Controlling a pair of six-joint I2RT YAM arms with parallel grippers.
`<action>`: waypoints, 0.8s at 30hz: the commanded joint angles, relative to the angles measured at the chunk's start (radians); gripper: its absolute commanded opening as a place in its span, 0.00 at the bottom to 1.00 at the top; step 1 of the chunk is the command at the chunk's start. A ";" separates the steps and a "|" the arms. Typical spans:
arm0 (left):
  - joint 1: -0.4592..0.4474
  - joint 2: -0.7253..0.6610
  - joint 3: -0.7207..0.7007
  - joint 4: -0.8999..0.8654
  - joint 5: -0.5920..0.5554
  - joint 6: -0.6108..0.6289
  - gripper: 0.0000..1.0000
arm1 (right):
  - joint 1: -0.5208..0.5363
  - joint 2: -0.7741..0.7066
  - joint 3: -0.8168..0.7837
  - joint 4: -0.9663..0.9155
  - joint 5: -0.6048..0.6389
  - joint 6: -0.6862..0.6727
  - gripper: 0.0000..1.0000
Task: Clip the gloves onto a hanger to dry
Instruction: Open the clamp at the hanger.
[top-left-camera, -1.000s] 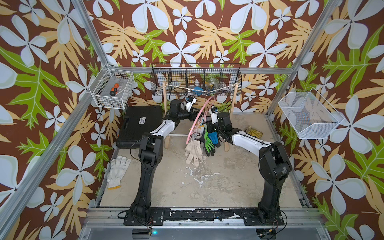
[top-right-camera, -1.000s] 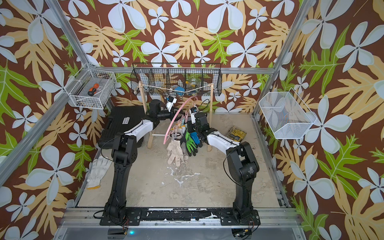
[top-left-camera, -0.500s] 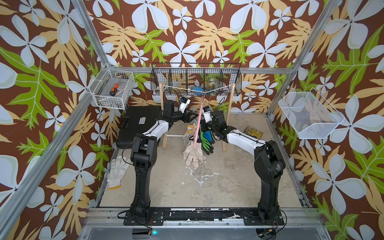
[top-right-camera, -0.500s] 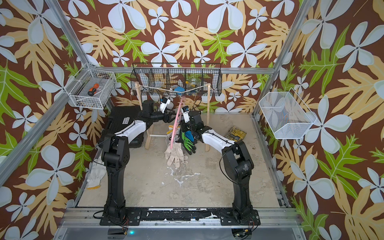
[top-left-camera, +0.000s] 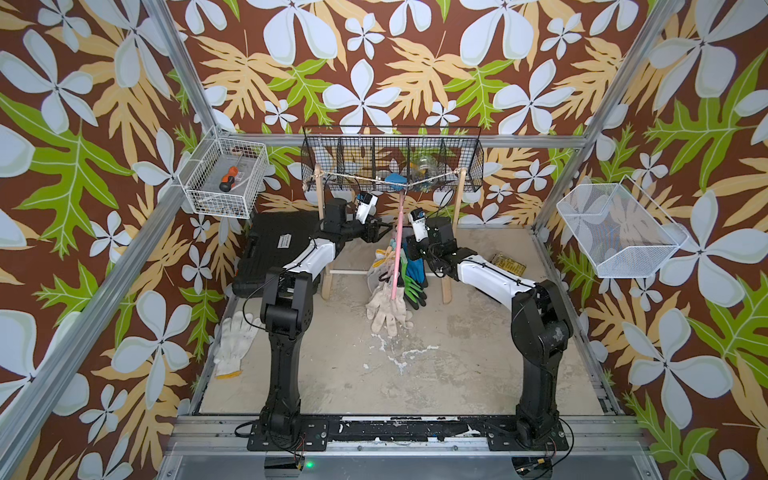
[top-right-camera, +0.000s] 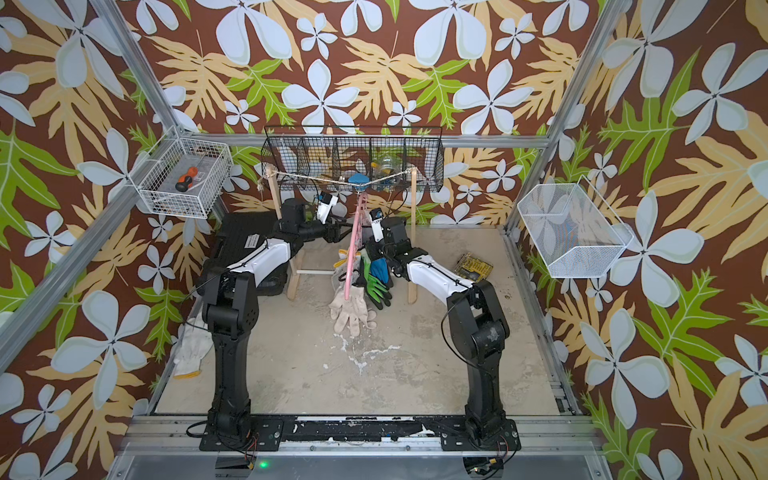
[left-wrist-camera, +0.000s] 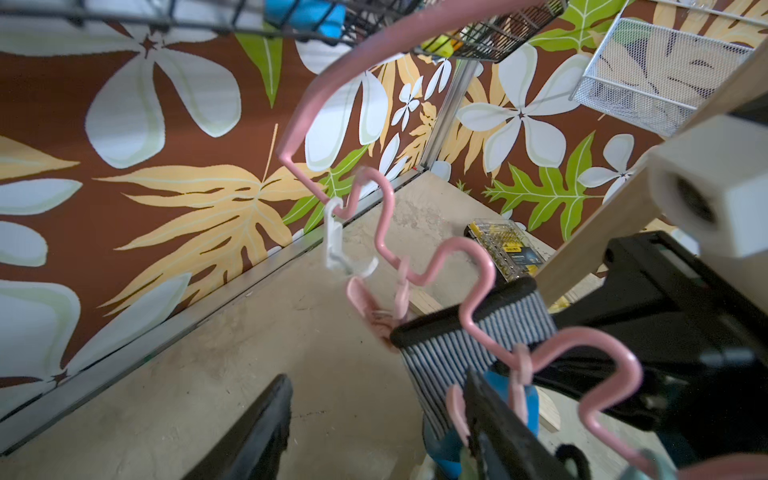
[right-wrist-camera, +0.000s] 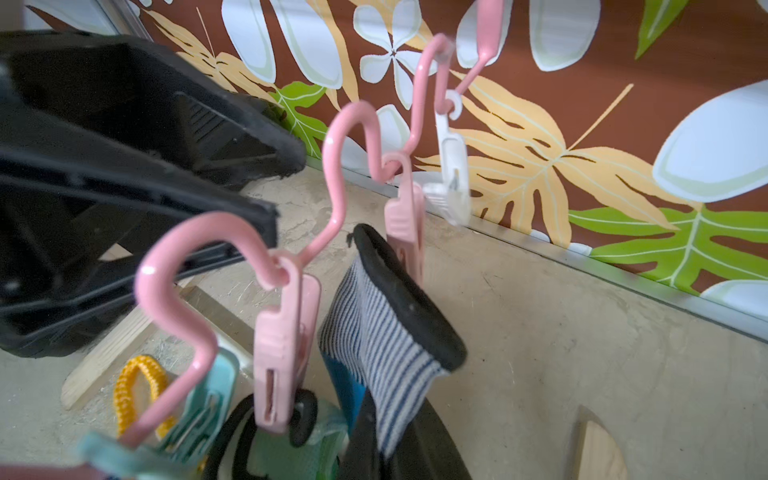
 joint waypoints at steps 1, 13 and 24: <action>-0.006 0.050 0.074 -0.023 0.028 -0.011 0.67 | -0.007 -0.006 -0.001 0.029 -0.041 -0.042 0.00; -0.032 0.214 0.289 -0.039 0.060 -0.006 0.68 | -0.020 -0.010 -0.024 0.042 -0.090 -0.073 0.00; -0.031 0.313 0.395 0.053 0.172 -0.075 0.67 | -0.022 -0.010 -0.056 0.077 -0.139 -0.065 0.00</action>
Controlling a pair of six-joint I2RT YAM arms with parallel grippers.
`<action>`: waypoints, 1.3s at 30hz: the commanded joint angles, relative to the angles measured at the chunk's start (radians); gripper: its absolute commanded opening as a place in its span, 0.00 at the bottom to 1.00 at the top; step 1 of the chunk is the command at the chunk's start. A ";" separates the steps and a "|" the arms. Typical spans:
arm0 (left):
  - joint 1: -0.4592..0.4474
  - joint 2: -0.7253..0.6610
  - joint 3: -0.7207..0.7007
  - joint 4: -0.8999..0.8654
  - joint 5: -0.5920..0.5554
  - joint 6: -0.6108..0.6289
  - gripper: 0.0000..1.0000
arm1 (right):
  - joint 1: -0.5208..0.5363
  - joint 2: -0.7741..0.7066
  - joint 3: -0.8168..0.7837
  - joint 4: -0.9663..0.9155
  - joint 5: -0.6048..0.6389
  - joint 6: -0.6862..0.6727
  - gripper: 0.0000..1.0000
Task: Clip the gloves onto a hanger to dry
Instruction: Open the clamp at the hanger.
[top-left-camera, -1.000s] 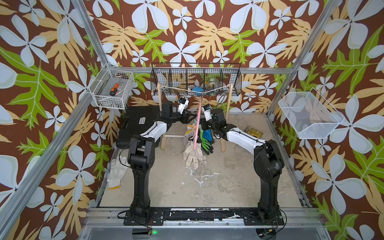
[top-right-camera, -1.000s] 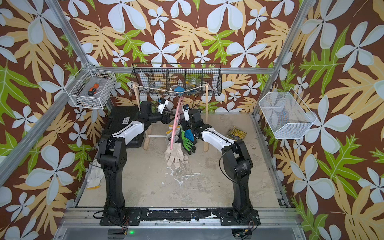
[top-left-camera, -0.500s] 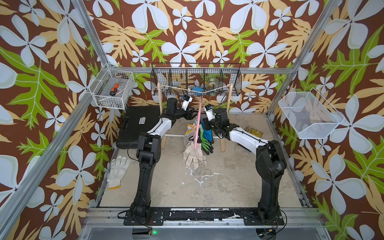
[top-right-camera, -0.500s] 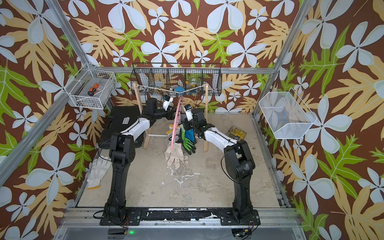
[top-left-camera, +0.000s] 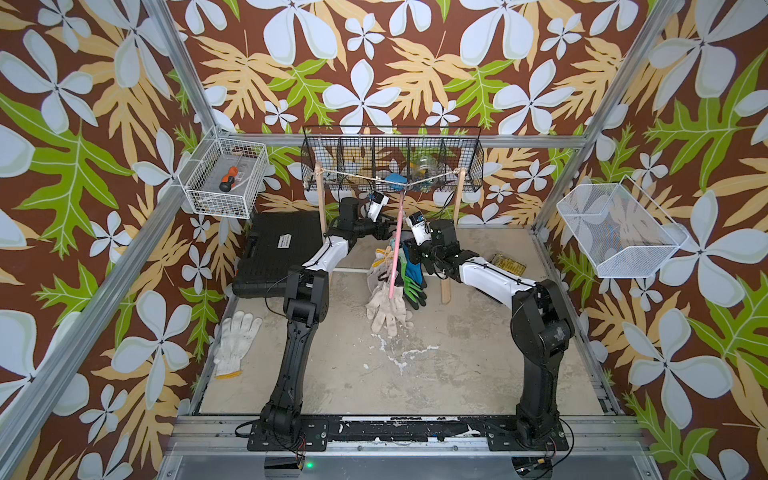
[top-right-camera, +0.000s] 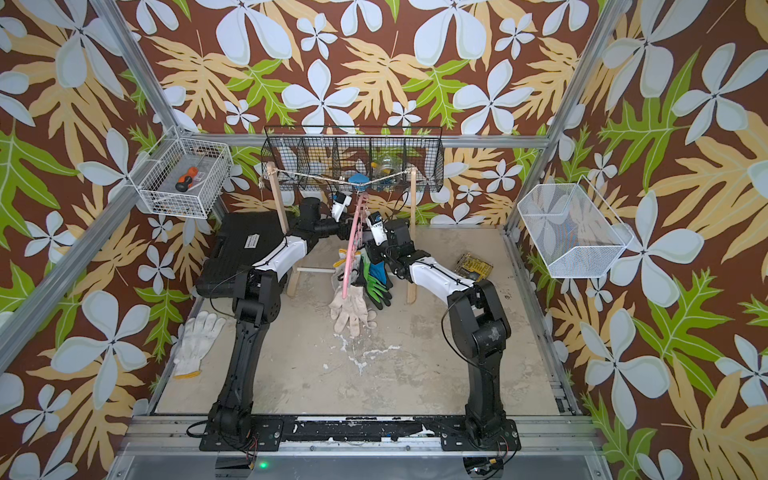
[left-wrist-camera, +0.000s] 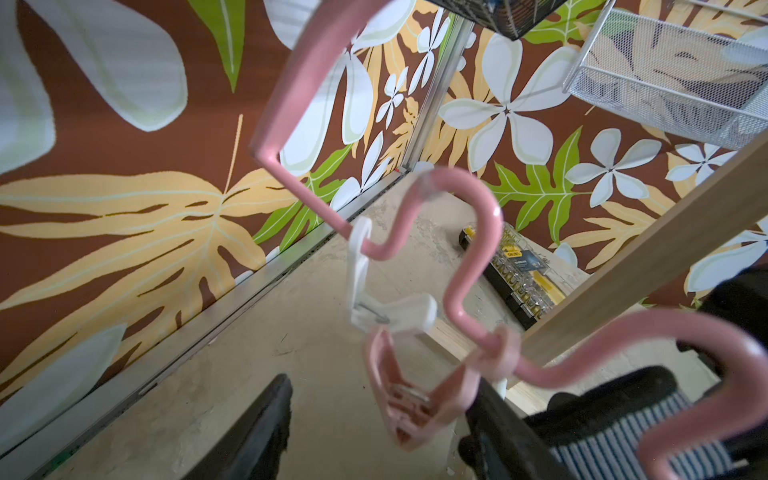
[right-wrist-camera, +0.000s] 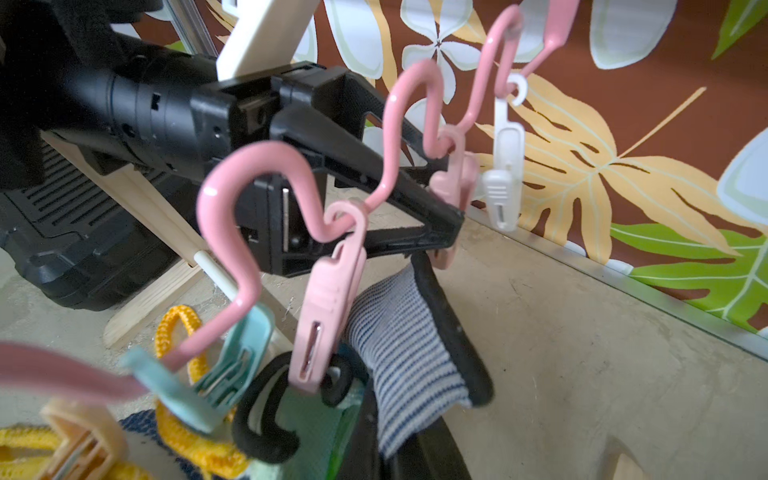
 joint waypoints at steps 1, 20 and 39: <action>0.000 0.019 0.028 0.075 0.078 -0.028 0.67 | -0.001 -0.011 -0.007 0.030 -0.022 0.002 0.00; 0.007 0.083 0.115 0.186 0.151 -0.114 0.52 | -0.019 -0.020 -0.040 0.056 -0.047 0.005 0.00; 0.011 0.070 0.107 0.274 0.196 -0.184 0.13 | -0.040 -0.040 -0.068 0.058 -0.054 0.007 0.00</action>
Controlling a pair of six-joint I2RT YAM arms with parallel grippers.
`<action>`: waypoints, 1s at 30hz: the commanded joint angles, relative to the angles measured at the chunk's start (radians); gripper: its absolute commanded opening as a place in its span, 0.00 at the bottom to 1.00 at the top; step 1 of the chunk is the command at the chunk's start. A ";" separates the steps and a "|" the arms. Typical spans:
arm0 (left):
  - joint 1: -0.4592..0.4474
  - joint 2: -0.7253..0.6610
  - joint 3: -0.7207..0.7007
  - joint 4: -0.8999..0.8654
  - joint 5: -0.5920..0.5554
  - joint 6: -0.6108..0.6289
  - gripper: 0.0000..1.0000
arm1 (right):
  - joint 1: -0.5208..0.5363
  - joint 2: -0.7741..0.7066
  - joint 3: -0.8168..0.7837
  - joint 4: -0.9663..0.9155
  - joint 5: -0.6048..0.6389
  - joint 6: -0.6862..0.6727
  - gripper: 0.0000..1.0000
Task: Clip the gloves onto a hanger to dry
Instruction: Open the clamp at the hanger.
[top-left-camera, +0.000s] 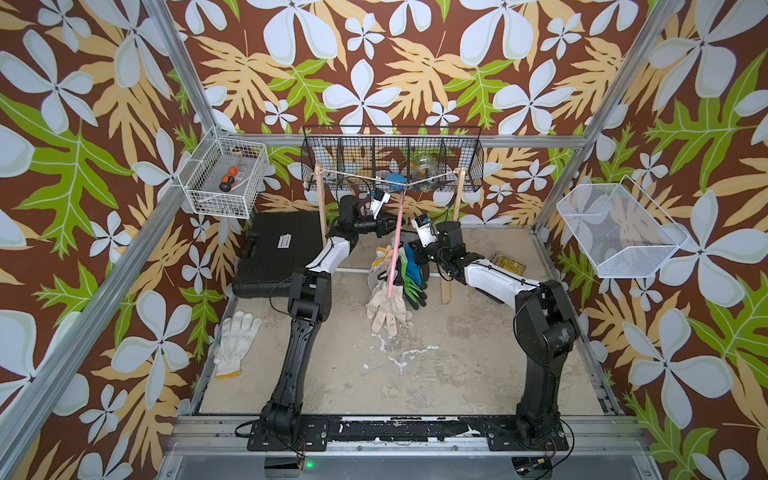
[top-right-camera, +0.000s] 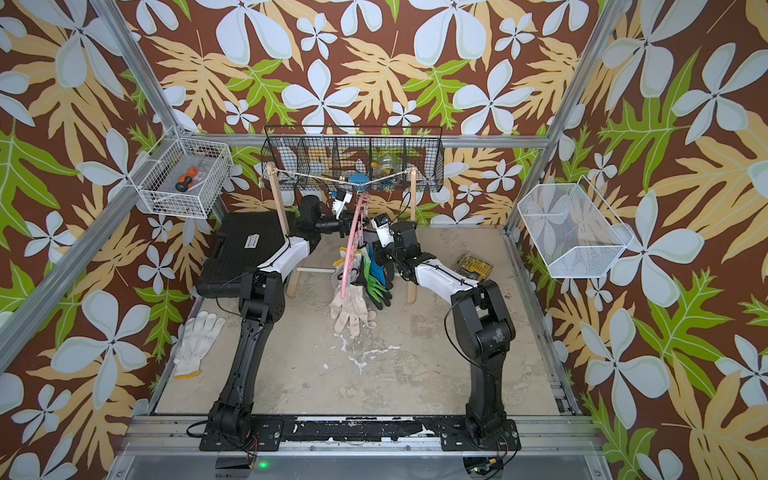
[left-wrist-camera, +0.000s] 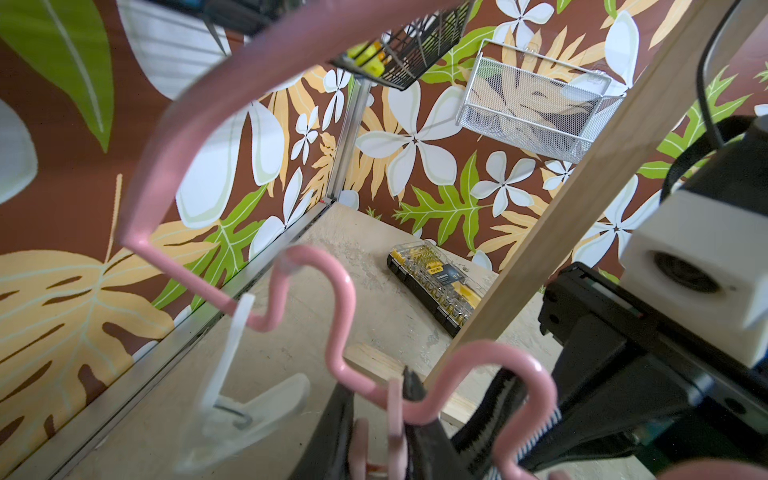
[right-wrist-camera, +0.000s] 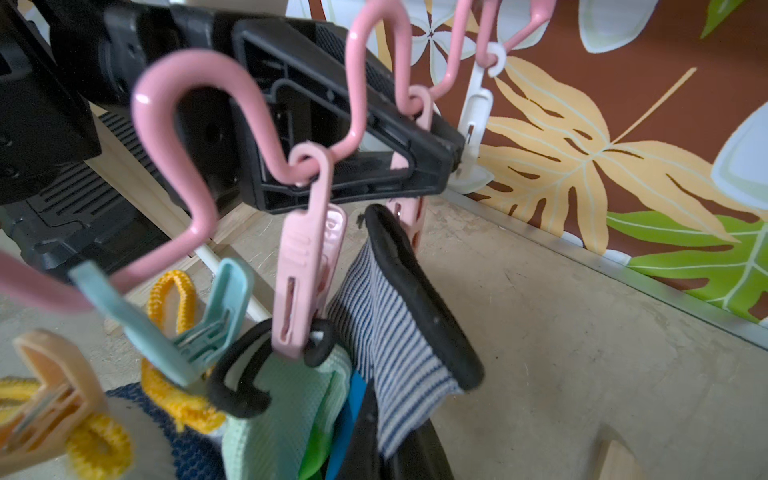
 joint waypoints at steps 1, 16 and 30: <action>0.005 -0.016 -0.002 0.087 -0.031 -0.020 0.11 | -0.001 -0.015 -0.006 0.016 -0.006 0.008 0.00; 0.006 -0.048 -0.065 0.169 0.004 -0.073 0.00 | -0.029 -0.026 -0.017 -0.023 0.038 0.031 0.00; 0.006 -0.060 -0.109 0.301 0.053 -0.160 0.00 | -0.047 0.011 0.026 -0.077 -0.129 -0.025 0.00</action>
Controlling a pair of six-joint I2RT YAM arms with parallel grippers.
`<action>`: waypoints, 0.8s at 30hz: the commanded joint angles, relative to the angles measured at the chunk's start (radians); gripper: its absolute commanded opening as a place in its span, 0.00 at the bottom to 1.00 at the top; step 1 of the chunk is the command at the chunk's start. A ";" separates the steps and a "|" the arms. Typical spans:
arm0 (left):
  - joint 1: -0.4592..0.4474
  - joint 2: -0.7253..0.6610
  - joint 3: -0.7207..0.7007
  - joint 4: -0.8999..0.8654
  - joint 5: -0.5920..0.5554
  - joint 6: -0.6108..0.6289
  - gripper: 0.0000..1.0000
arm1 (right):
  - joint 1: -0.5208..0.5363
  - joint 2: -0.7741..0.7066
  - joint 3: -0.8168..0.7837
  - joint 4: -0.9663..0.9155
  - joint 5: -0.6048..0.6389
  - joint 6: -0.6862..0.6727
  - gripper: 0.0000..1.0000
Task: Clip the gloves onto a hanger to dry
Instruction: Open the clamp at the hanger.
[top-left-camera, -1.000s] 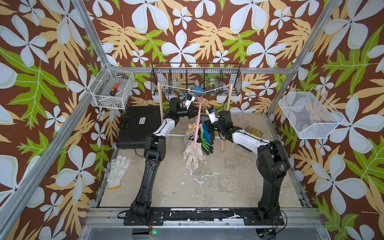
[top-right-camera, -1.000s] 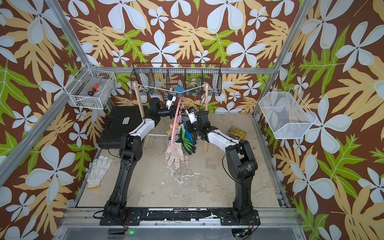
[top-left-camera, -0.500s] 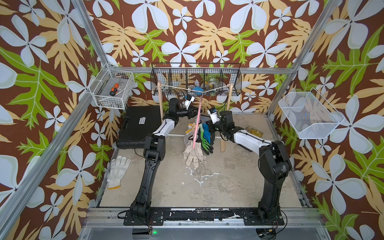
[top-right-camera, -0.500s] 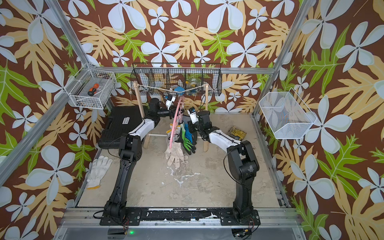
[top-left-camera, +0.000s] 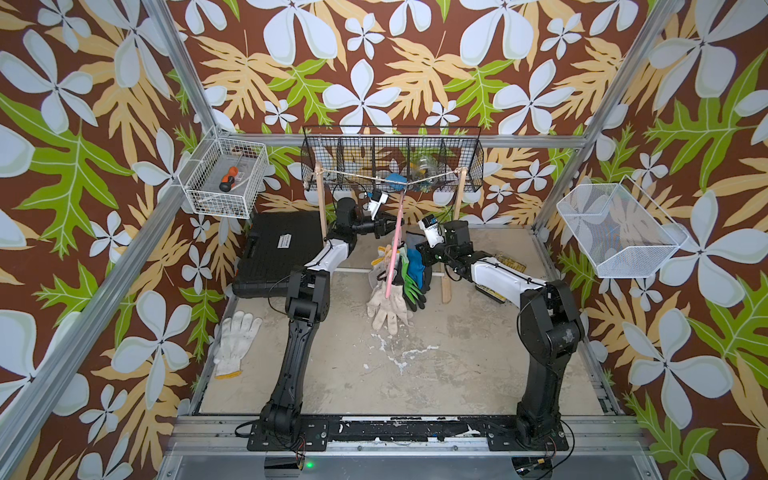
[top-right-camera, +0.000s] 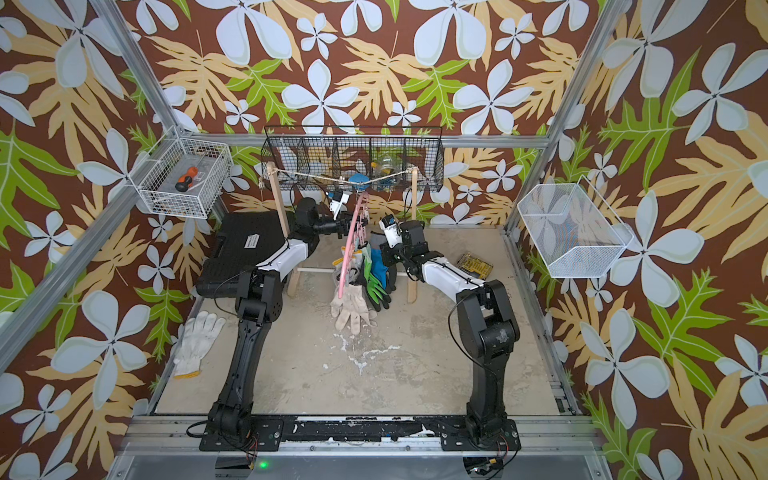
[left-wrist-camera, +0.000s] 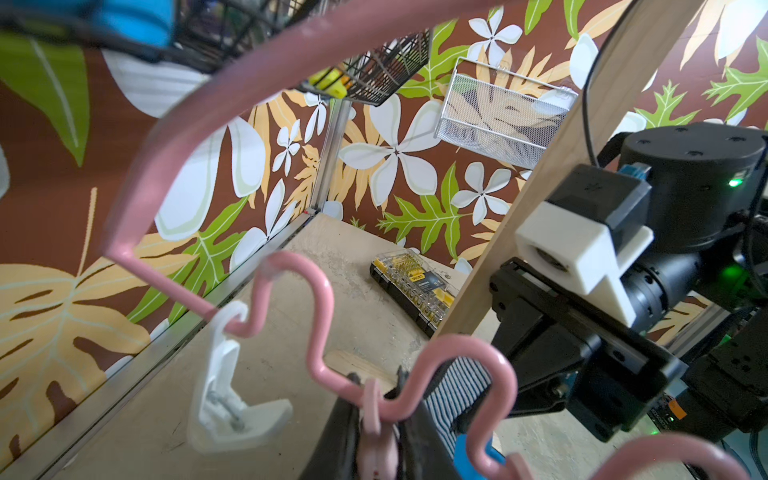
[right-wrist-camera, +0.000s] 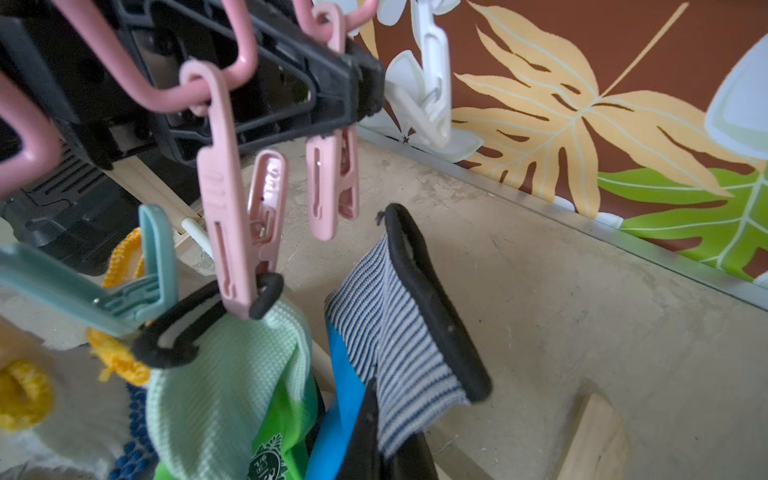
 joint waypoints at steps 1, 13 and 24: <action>0.000 -0.015 0.006 0.103 0.009 -0.032 0.00 | 0.005 0.014 0.016 0.005 -0.074 -0.019 0.00; -0.002 0.012 -0.036 0.424 0.045 -0.155 0.00 | -0.002 0.028 0.052 -0.119 -0.094 -0.083 0.00; -0.008 0.023 -0.059 0.478 0.066 -0.142 0.00 | -0.007 0.058 0.111 -0.125 -0.156 -0.111 0.00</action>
